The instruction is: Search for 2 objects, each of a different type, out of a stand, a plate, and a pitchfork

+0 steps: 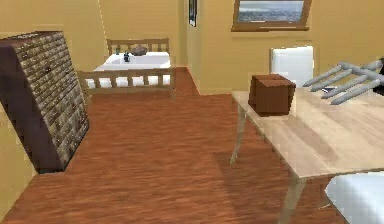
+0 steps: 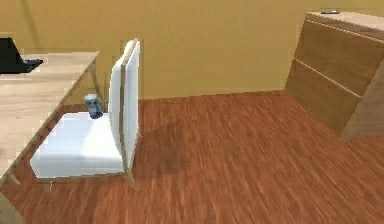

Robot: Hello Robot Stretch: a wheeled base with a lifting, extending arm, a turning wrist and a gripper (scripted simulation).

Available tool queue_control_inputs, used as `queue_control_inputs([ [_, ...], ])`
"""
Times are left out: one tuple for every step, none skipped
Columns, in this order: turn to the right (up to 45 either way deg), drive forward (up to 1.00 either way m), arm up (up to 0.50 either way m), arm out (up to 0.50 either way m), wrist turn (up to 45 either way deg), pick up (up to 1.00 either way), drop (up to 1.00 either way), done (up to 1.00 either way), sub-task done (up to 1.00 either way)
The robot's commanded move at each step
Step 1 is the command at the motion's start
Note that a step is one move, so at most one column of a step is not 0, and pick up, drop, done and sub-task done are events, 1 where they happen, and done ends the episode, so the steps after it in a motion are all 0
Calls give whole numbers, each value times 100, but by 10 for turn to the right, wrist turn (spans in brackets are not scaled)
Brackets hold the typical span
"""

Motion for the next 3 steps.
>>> queue_control_inputs([
  [0, 100, 0, 0, 0, 0, 0, 0, 0],
  [-30, 0, 0, 0, 0, 0, 0, 0, 0],
  [0, 70, 0, 0, 0, 0, 0, 0, 0],
])
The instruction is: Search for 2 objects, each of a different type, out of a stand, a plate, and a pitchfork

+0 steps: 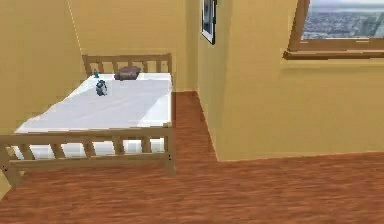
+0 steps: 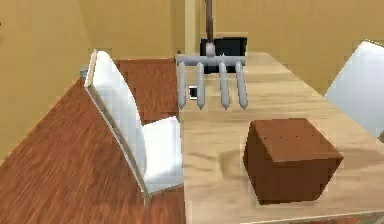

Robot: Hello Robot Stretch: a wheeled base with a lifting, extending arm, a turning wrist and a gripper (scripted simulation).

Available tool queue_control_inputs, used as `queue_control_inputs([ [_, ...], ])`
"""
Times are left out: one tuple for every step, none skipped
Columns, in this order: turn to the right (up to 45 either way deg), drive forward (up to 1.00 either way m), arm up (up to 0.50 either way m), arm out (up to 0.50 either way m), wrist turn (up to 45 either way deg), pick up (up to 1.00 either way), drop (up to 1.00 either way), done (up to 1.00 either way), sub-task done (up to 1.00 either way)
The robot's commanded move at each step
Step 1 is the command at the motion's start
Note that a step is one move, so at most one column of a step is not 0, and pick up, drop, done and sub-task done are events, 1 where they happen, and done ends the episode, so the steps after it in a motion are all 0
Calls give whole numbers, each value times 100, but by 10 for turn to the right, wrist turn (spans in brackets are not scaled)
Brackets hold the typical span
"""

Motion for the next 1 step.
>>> queue_control_inputs([
  [450, 0, 0, 0, 0, 0, 0, 0, 0],
])
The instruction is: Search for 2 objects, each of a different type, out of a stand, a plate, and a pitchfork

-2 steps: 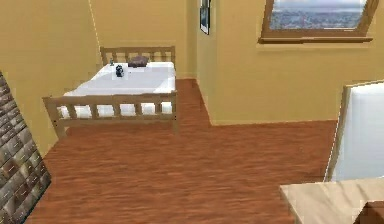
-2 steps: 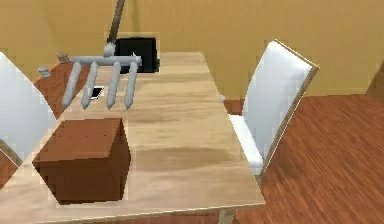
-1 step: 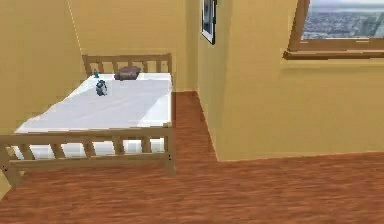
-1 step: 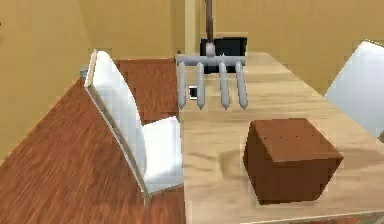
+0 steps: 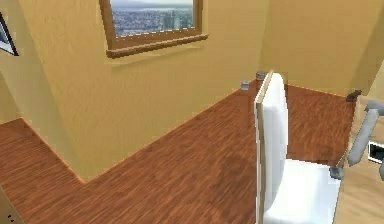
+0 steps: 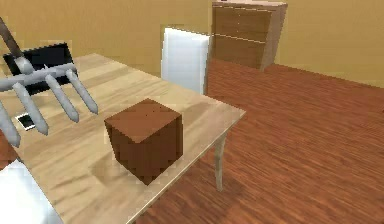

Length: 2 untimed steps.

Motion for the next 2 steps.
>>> queue_control_inputs([
  [60, 0, 0, 0, 0, 0, 0, 0, 0],
  [0, 25, 0, 0, 0, 0, 0, 0, 0],
])
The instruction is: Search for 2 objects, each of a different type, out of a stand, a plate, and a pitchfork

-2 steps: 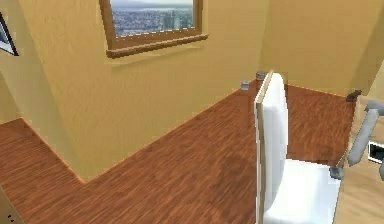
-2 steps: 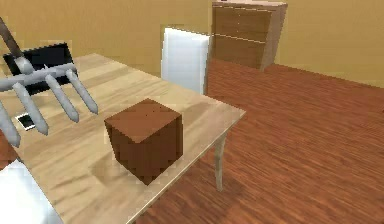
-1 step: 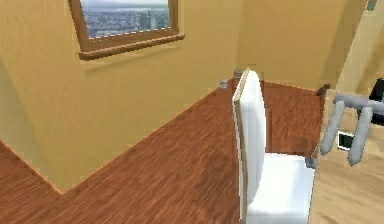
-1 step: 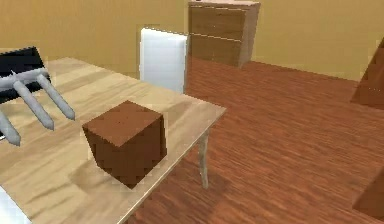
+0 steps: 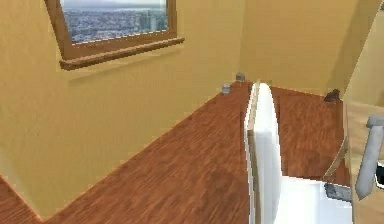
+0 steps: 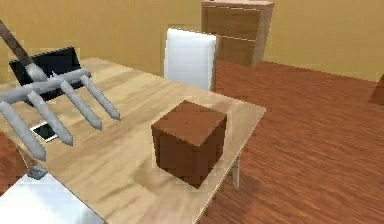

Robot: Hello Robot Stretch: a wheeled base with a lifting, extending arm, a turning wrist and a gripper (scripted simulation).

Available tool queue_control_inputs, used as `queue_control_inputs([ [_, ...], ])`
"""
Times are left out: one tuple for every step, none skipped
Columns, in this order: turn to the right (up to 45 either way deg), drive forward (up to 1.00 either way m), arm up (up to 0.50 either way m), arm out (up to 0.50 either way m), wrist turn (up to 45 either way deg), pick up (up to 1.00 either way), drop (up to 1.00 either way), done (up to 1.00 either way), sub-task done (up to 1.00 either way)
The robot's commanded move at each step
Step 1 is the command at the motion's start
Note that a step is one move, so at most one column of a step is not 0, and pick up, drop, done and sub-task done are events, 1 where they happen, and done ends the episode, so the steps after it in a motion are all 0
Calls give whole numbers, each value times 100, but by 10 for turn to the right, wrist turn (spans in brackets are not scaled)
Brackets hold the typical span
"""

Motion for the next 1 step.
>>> queue_control_inputs([
  [450, 0, 0, 0, 0, 0, 0, 0, 0],
])
